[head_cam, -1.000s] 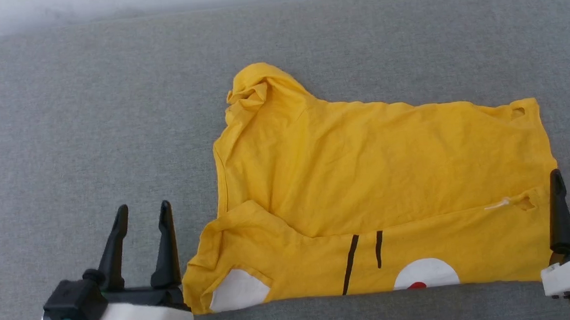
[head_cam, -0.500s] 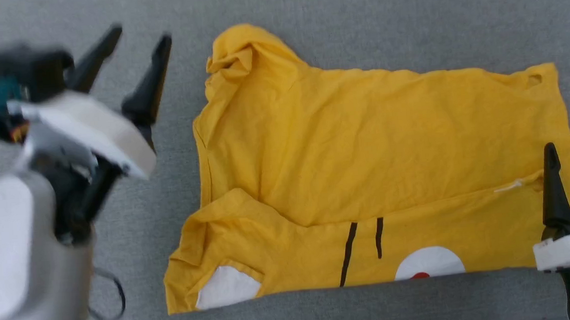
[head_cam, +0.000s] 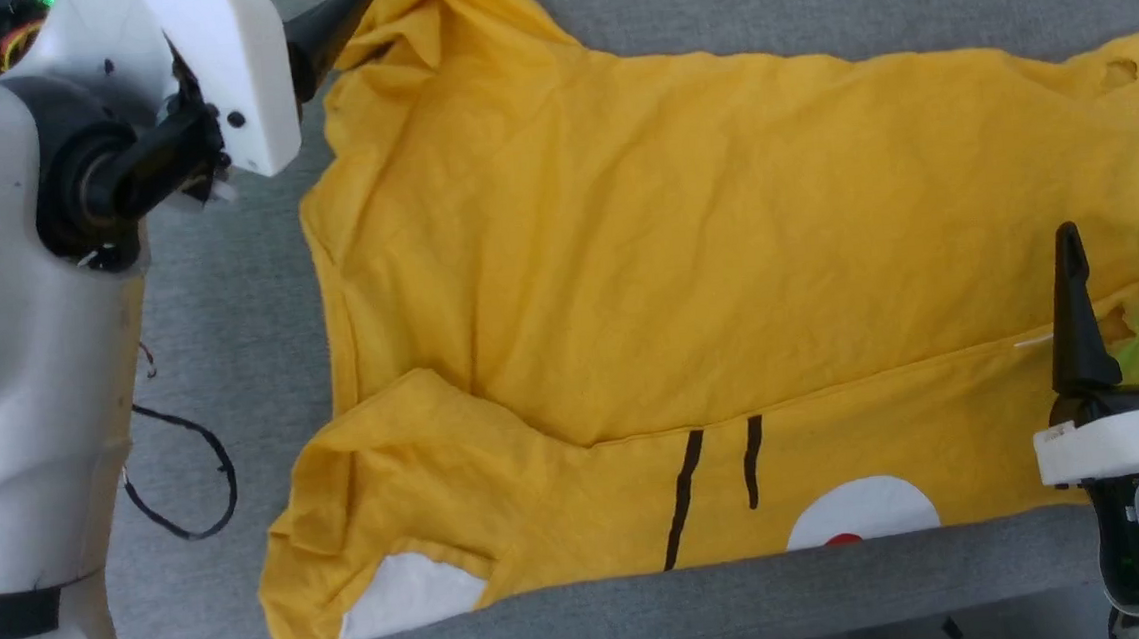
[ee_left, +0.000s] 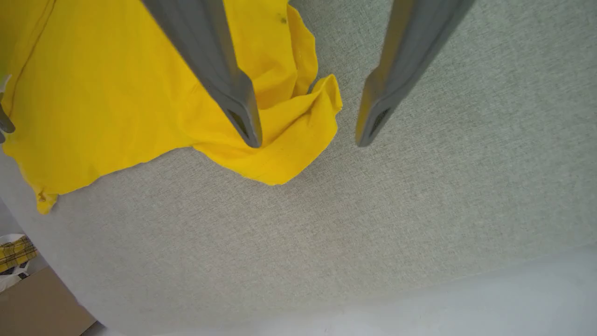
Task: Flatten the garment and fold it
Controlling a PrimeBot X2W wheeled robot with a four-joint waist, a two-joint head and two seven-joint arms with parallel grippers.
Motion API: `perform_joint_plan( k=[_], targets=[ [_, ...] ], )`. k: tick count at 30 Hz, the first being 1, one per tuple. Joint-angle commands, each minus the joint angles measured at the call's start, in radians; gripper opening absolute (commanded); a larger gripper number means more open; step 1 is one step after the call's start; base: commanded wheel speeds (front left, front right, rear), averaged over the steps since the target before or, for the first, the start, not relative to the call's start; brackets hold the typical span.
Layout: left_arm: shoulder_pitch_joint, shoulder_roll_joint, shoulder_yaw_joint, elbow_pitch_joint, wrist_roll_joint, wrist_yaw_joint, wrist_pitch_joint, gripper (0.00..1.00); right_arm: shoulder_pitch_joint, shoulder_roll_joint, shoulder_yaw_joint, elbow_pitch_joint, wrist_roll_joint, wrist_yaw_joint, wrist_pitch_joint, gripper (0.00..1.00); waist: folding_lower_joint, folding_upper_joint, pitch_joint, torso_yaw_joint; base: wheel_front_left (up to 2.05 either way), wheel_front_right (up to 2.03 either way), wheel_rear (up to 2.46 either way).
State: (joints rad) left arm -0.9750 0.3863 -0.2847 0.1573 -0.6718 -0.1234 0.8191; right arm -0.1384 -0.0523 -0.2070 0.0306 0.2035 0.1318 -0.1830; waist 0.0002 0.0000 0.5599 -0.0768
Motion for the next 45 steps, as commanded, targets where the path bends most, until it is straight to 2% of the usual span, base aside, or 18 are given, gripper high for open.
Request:
perform_joint_plan(
  k=[1,11,12,13,22,26,30,35,41,45],
  targets=[
    [-0.023,0.007,-0.007,0.016,0.003,0.006,0.021,1.00,-0.019,0.002,0.004,0.009,0.009,-0.001,-0.010,1.00,-0.0002,0.0000,0.052,-0.045,0.00,0.00,0.00],
    [-0.014,0.054,-0.021,0.063,0.038,0.053,0.083,1.00,-0.041,0.002,0.008,0.055,0.035,-0.001,-0.042,1.00,-0.0002,0.0000,0.095,-0.099,0.00,0.00,0.00],
    [-0.010,0.058,-0.022,0.065,0.039,0.056,0.091,0.75,-0.043,0.002,0.008,0.058,0.036,-0.001,-0.044,1.00,-0.0002,0.0000,0.098,-0.101,0.00,0.00,0.00],
    [-0.008,0.062,-0.025,0.064,0.039,0.055,0.093,0.00,-0.045,0.002,0.008,0.061,0.037,-0.001,-0.047,1.00,-0.0002,0.0000,0.100,-0.103,0.00,0.00,0.00],
    [0.031,0.058,-0.021,0.038,0.011,0.047,0.065,0.00,-0.079,0.002,-0.015,0.037,-0.006,-0.001,-0.042,1.00,-0.0002,0.0000,0.058,-0.089,0.00,0.00,0.00],
    [0.046,0.058,-0.029,0.023,0.001,0.035,0.051,0.00,-0.125,0.002,-0.025,-0.045,-0.013,-0.001,0.035,1.00,-0.0002,0.0000,0.033,-0.081,0.00,0.00,0.00],
    [0.047,0.061,-0.031,0.008,-0.005,0.031,0.048,0.00,-0.209,-0.012,-0.038,-0.120,0.001,-0.001,0.210,1.00,-0.0002,0.0000,0.030,-0.077,0.00,0.00,0.00],
    [0.039,0.066,-0.032,-0.014,-0.007,0.032,0.052,0.00,-0.339,-0.087,-0.042,-0.142,0.069,-0.001,0.500,1.00,-0.0002,0.0000,0.053,-0.071,0.00,0.00,0.00],
    [0.028,0.063,-0.038,-0.026,-0.008,0.035,0.055,0.00,-0.464,-0.143,-0.066,-0.060,0.126,-0.001,0.829,1.00,-0.0002,0.0000,0.078,-0.059,0.00,0.00,0.00],
    [0.019,0.060,-0.043,-0.028,-0.008,0.034,0.057,0.00,-0.515,-0.181,-0.068,-0.019,0.113,-0.001,0.953,1.00,-0.0002,0.0000,0.090,-0.050,0.00,0.00,0.00]
  ],
)
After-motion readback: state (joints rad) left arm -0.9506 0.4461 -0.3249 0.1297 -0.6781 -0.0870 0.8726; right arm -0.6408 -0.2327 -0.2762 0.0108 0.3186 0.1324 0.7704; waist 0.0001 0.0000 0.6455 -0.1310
